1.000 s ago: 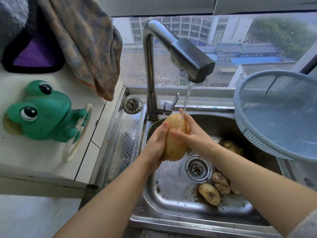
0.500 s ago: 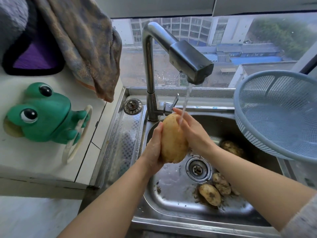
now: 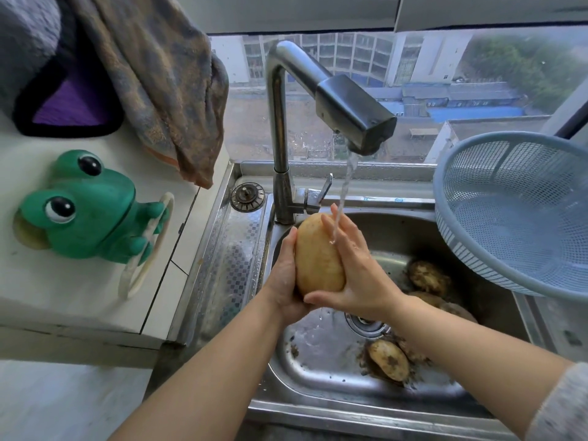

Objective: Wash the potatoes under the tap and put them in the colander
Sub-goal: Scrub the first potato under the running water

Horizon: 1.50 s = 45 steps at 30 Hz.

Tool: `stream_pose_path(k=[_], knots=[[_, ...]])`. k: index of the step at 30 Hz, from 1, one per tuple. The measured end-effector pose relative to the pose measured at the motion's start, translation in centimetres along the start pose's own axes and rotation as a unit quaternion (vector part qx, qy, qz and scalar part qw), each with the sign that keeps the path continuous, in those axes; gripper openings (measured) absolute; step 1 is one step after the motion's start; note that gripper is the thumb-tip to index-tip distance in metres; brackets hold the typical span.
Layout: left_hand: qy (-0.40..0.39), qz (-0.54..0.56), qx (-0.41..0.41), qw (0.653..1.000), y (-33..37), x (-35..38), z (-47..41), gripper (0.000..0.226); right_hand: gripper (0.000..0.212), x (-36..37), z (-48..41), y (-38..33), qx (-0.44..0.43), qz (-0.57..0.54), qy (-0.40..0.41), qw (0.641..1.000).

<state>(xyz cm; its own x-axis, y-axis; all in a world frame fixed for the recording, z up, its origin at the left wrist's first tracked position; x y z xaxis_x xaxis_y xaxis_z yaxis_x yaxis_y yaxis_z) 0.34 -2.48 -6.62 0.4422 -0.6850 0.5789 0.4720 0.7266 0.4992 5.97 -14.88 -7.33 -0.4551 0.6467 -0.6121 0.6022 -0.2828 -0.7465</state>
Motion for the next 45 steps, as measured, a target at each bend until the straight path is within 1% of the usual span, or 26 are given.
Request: stream_pose_path(k=[1, 2, 4, 5, 6, 7, 8, 11, 13, 17, 19, 21, 23, 24, 26, 28, 29, 30, 32, 34, 36, 37, 39, 41, 43, 45], knots=[[0.006, -0.005, -0.005, 1.0, 0.1, 0.0, 0.1, 0.076, 0.099, -0.3, -0.5, -0.3, 0.037, -0.046, 0.007, 0.998], [0.013, -0.016, -0.006, 1.0, 0.2, 0.0, 0.1, 0.077, 0.089, -0.5, -1.1, -0.7, 0.095, -0.117, 0.034, 0.988], [0.023, -0.04, 0.004, 0.999, 0.3, 0.1, 0.2, 0.076, 0.066, -0.6, -2.5, -1.1, 0.205, -0.237, 0.089, 0.945], [0.026, -0.042, 0.007, 0.999, 0.3, 0.3, 0.3, 0.075, 0.058, -0.5, -3.1, -1.2, 0.238, -0.253, 0.1, 0.932], [0.027, -0.036, 0.007, 0.999, 0.3, 0.3, 0.4, 0.075, 0.054, -0.5, -3.5, -1.4, 0.25, -0.25, 0.1, 0.93], [0.026, -0.025, 0.006, 0.999, 0.4, 0.3, 0.5, 0.075, 0.054, -0.3, -3.5, -1.6, 0.247, -0.241, 0.093, 0.934], [0.027, -0.015, 0.003, 1.0, 0.5, 0.2, 0.5, 0.075, 0.061, -0.3, -3.3, -1.8, 0.237, -0.234, 0.081, 0.94], [0.028, 0.009, -0.028, 0.999, 0.7, 0.1, 0.7, 0.078, 0.095, -0.8, -2.2, -1.9, 0.192, -0.16, 0.017, 0.968], [0.019, 0.014, -0.052, 0.998, 0.7, 0.1, 0.9, 0.081, 0.111, -1.5, -1.6, -2.0, 0.154, -0.105, -0.035, 0.982], [0.005, 0.049, -0.083, 0.995, 0.7, 0.2, 0.7, 0.081, 0.124, -2.8, -1.6, -2.0, 0.121, -0.044, -0.082, 0.988], [0.009, 0.059, -0.098, 0.993, 1.0, 0.5, 0.7, 0.08, 0.122, -3.1, -1.8, -2.1, 0.126, -0.034, -0.09, 0.987], [0.024, 0.08, -0.094, 0.992, 1.2, 1.0, 0.7, 0.076, 0.112, -3.1, -2.1, -1.9, 0.153, -0.05, -0.064, 0.985], [0.06, 0.051, -0.011, 0.997, 1.0, 1.5, 0.4, 0.062, 0.096, -2.6, -2.5, -1.6, 0.188, -0.079, -0.005, 0.979], [0.082, 0.015, 0.053, 0.995, 0.6, 1.7, 0.2, 0.056, 0.082, -2.3, -2.8, -1.1, 0.207, -0.097, 0.032, 0.973], [0.103, -0.044, 0.166, 0.98, -0.6, 1.9, 0.0, 0.052, 0.045, -1.6, -3.4, 0.0, 0.244, -0.138, 0.082, 0.956], [0.105, -0.063, 0.202, 0.972, -1.3, 2.0, 0.1, 0.049, 0.023, -1.2, -4.0, 0.5, 0.283, -0.164, 0.108, 0.939], [0.109, -0.06, 0.197, 0.973, -1.5, 2.0, 0.1, 0.046, 0.02, -1.1, -4.1, 0.5, 0.3, -0.158, 0.114, 0.934], [0.114, -0.056, 0.185, 0.974, -1.5, 1.9, 0.0, 0.043, 0.022, -0.9, -4.0, 0.5, 0.308, -0.14, 0.116, 0.934], [0.123, -0.025, 0.149, 0.981, -1.5, 1.4, -0.2, 0.039, 0.037, -0.4, -3.1, -0.3, 0.287, -0.117, 0.11, 0.944], [0.105, 0.045, 0.088, 0.99, -1.2, 1.0, -0.1, 0.047, 0.067, 0.0, -1.5, -1.6, 0.226, -0.105, 0.085, 0.965], [0.067, 0.102, 0.031, 0.992, -0.9, 0.7, 0.2, 0.057, 0.098, 0.1, -0.4, -1.9, 0.15, -0.042, 0.036, 0.987], [0.049, 0.115, 0.013, 0.992, -0.7, 0.7, 0.4, 0.059, 0.106, -0.1, -0.2, -1.7, 0.127, -0.02, 0.016, 0.992], [0.025, 0.117, -0.003, 0.993, -0.2, 0.8, 0.5, 0.057, 0.109, -0.5, -0.8, -1.4, 0.113, -0.033, 0.011, 0.993], [0.021, 0.121, -0.01, 0.992, 0.2, 0.9, 0.6, 0.056, 0.101, -1.0, -2.0, -1.3, 0.109, -0.09, 0.041, 0.989], [0.034, 0.12, -0.016, 0.992, 0.3, 0.9, 0.7, 0.055, 0.085, -1.7, -3.1, -1.3, 0.15, -0.174, 0.067, 0.971], [0.029, 0.115, -0.037, 0.992, 0.3, 0.8, 0.8, 0.058, 0.072, -2.2, -3.7, -1.2, 0.205, -0.246, 0.068, 0.945]])
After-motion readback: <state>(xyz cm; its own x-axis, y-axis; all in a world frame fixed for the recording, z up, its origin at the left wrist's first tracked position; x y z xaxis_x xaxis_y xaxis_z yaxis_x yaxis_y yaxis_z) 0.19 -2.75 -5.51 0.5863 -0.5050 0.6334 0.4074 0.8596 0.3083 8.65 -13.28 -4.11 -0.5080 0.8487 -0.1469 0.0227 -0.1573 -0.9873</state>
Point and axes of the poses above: each hand's wrist, its own z-axis away from the middle knuckle, its own x-axis out of the palm, y = z × x, the point moved 1 cm from there along -z, towards the middle knuckle, and after that the axes turned 2 degrees about y, right-handed, at the moved point
